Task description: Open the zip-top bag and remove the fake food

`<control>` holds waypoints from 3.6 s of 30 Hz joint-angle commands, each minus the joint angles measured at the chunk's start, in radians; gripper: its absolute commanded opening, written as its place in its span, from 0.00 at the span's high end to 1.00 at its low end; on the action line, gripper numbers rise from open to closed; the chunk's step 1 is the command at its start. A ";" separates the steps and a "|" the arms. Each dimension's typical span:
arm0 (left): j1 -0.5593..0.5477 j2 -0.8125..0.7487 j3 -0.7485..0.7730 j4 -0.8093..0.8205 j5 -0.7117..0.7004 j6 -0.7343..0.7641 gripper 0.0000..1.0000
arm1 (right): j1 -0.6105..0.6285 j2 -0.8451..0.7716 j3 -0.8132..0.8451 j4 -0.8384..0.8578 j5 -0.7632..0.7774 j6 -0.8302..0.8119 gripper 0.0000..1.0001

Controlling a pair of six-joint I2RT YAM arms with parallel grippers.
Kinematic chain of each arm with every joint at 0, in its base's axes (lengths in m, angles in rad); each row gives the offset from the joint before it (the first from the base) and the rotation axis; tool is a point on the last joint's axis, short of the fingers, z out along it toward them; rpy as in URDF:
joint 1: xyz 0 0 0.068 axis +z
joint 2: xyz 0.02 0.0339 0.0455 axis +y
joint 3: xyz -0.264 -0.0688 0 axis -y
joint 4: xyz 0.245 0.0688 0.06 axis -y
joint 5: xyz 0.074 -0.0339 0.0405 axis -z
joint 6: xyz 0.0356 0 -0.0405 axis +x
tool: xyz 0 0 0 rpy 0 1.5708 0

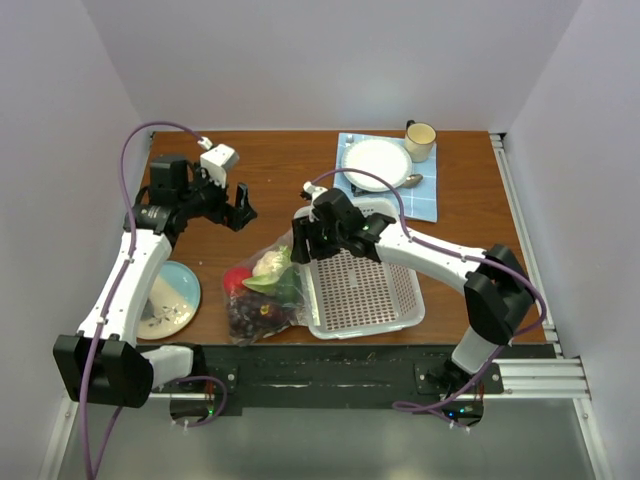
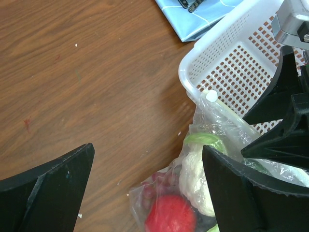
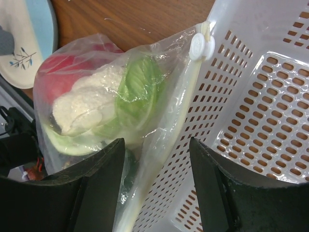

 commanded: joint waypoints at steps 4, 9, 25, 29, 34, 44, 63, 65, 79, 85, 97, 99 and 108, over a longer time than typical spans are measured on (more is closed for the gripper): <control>-0.004 -0.007 -0.017 0.031 0.022 0.029 0.00 | 0.005 -0.025 -0.018 0.079 0.006 0.003 0.65; -0.004 -0.013 -0.039 0.049 0.032 0.022 0.00 | 0.010 -0.015 0.013 0.144 -0.062 0.047 1.00; 0.406 0.270 0.169 -0.687 1.003 0.807 0.00 | 0.047 -0.101 0.180 0.130 -0.153 -0.115 1.00; 0.403 0.459 0.153 -0.776 1.100 0.976 0.00 | 0.056 -0.088 0.180 0.155 -0.225 -0.095 1.00; 0.403 0.496 0.138 -0.776 1.152 1.002 0.00 | 0.062 -0.045 0.246 0.127 -0.306 -0.100 1.00; 0.360 0.246 0.081 -0.430 1.194 0.674 0.00 | 0.064 0.047 0.356 0.159 -0.431 -0.048 1.00; 0.361 0.186 0.004 -0.321 1.192 0.591 0.04 | 0.038 0.061 0.418 0.173 -0.483 -0.031 1.00; 0.357 0.189 0.009 -0.322 1.194 0.586 0.11 | 0.033 0.063 0.407 0.179 -0.483 -0.025 1.00; 0.329 0.157 -0.019 -0.128 1.191 0.349 0.94 | -0.034 0.107 0.370 0.264 -0.416 -0.002 1.00; 0.381 0.045 -0.029 0.245 1.184 -0.024 0.99 | -0.068 0.078 0.324 0.184 -0.357 -0.118 0.95; 0.383 -0.001 -0.160 0.709 1.188 -0.426 0.96 | -0.061 0.023 0.408 0.210 -0.352 -0.314 0.01; 0.380 -0.010 -0.186 0.779 1.186 -0.475 0.95 | -0.050 0.044 0.447 0.190 -0.343 -0.353 0.01; 0.323 -0.010 -0.353 1.463 1.158 -0.992 0.92 | 0.087 0.084 0.513 0.136 -0.140 -0.595 0.06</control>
